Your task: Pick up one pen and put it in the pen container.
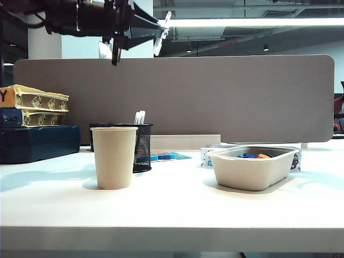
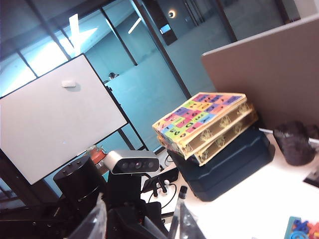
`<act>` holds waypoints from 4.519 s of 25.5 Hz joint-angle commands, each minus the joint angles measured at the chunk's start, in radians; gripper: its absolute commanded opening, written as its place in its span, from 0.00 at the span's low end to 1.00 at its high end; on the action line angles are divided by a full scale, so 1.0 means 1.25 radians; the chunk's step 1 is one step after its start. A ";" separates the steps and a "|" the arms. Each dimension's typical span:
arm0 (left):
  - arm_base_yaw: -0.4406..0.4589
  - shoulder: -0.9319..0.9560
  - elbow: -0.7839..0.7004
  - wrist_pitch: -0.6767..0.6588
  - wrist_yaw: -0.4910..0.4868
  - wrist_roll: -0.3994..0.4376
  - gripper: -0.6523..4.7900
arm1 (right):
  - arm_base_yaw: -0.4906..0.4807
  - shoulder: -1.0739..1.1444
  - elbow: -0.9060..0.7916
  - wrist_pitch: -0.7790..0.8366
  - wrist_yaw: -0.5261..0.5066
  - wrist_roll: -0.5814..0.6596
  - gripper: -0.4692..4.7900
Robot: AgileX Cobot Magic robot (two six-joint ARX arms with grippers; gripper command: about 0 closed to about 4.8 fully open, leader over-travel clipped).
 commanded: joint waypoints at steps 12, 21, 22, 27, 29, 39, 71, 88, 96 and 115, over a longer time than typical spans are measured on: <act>0.028 -0.152 0.005 -0.301 -0.180 0.348 0.15 | -0.008 -0.149 0.004 -0.411 0.184 -0.413 0.44; 0.028 -0.159 0.003 -0.322 -0.344 0.434 0.15 | -0.007 -0.239 0.003 -0.566 0.355 -0.548 0.44; 0.028 -0.158 0.003 -0.320 -0.354 0.436 0.15 | -0.007 -0.247 0.003 -0.579 0.366 -0.559 0.44; 0.028 -0.143 0.003 -0.240 -0.376 0.448 0.15 | 0.007 -0.290 0.001 -0.664 0.428 -0.600 0.44; 0.028 -0.131 0.003 -0.202 -0.381 0.448 0.15 | 0.024 -0.303 0.001 -0.702 0.462 -0.637 0.44; 0.027 -0.045 0.003 -0.140 -0.381 0.448 0.15 | 0.071 -0.308 -0.024 -0.762 0.504 -0.684 0.44; 0.027 0.127 0.003 -0.070 -0.438 0.448 0.15 | 0.073 -0.308 -0.078 -0.750 0.501 -0.684 0.44; 0.028 0.159 0.003 -0.121 -0.450 0.445 0.15 | 0.072 -0.308 -0.078 -0.750 0.502 -0.689 0.44; 0.028 0.159 0.002 -0.158 -0.450 0.445 0.15 | 0.072 -0.308 -0.078 -0.750 0.501 -0.689 0.44; 0.028 0.179 0.002 -0.253 -0.452 0.446 0.15 | 0.072 -0.308 -0.078 -0.750 0.501 -0.689 0.44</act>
